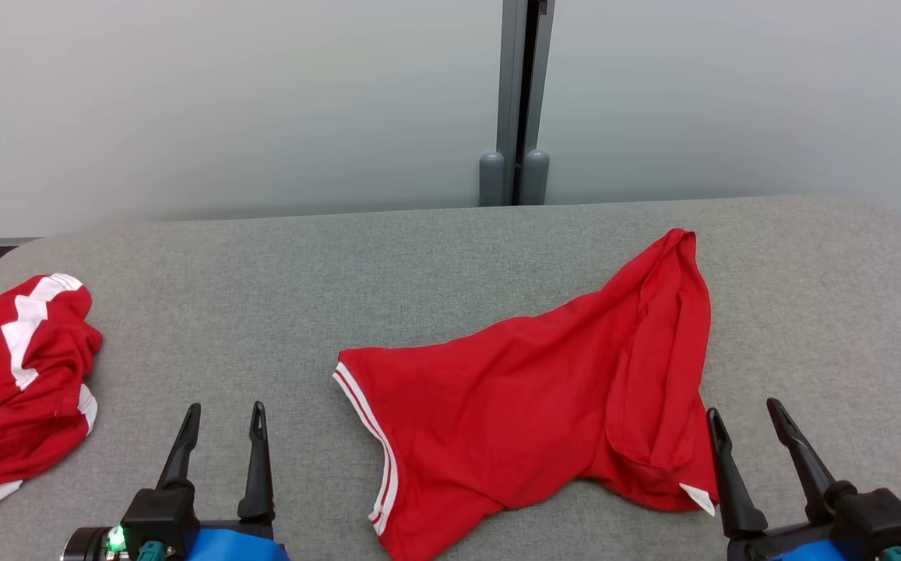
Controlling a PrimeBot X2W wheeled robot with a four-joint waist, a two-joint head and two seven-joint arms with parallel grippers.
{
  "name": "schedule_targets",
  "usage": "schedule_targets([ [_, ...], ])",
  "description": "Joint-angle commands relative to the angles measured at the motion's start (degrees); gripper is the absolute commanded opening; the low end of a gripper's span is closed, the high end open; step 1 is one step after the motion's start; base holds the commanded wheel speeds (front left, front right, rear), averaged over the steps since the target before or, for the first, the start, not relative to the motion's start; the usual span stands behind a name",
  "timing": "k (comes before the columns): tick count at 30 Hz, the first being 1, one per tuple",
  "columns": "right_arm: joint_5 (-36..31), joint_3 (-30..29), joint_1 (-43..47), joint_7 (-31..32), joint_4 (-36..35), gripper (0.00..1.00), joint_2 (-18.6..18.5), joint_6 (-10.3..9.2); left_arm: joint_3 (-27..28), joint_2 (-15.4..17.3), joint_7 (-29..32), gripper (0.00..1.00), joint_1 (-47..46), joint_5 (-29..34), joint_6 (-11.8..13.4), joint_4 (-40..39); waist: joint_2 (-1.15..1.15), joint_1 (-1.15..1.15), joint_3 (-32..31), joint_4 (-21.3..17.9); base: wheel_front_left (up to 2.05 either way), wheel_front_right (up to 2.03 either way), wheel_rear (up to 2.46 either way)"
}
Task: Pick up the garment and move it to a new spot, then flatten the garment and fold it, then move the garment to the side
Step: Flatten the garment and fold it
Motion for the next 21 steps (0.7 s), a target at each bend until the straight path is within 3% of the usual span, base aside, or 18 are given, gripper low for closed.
schedule_targets([
  [1, -0.5, -0.2, 1.1, -0.2, -0.2, 1.00, 0.3, 0.01, 0.3, 0.1, -0.2, 1.00, 0.4, 0.2, -0.2, -0.3, 0.01, 0.00, 0.0, 0.0, 0.00, 0.00, 0.00],
  [12, -1.4, 0.4, 0.2, -0.2, 1.0, 1.00, 1.3, 0.01, -0.8, 0.0, -0.2, 1.00, 0.5, 0.0, -0.9, 0.4, 0.01, 0.00, 0.3, -0.3, 0.00, 0.00, 0.00],
  [21, -1.4, 0.9, -0.7, -0.2, 2.3, 1.00, 1.5, 0.01, -8.8, 0.0, -0.2, 1.00, 0.7, 0.5, -2.7, 4.6, 0.01, 0.00, 0.7, -0.6, 0.00, 0.00, 0.00],
])
